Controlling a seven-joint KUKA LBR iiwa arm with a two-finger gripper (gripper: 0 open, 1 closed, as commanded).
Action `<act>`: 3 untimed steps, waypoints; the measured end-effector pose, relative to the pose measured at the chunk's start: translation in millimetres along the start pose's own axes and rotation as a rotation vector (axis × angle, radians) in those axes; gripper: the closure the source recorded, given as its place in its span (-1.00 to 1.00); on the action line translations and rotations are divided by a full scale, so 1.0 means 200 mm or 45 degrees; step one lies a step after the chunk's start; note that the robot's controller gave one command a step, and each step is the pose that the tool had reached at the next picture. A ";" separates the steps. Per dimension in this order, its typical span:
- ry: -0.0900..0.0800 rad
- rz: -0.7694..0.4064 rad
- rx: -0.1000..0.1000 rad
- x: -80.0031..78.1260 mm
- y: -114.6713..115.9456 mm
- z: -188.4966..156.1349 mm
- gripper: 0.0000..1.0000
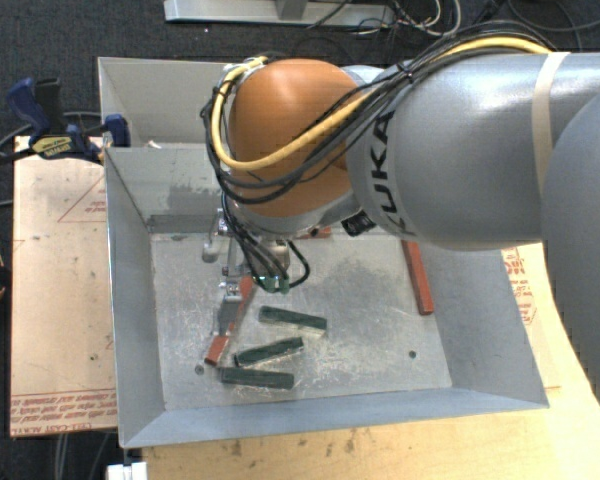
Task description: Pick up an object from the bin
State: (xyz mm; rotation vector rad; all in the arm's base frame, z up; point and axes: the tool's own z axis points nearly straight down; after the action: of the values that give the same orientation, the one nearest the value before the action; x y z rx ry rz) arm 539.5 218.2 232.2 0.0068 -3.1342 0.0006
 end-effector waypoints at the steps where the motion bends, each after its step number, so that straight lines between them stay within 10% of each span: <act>1: -0.010 0.005 -0.002 -0.01 -0.01 -0.02 -1.00; 3: -0.014 -0.078 -0.003 0.07 -0.11 0.56 -1.00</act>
Offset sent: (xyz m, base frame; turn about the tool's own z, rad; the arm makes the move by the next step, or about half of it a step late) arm -0.0242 -0.0329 -0.1143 -0.0885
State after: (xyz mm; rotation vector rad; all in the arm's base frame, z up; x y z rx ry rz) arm 524.6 196.4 120.0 0.1035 -3.1434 -0.0035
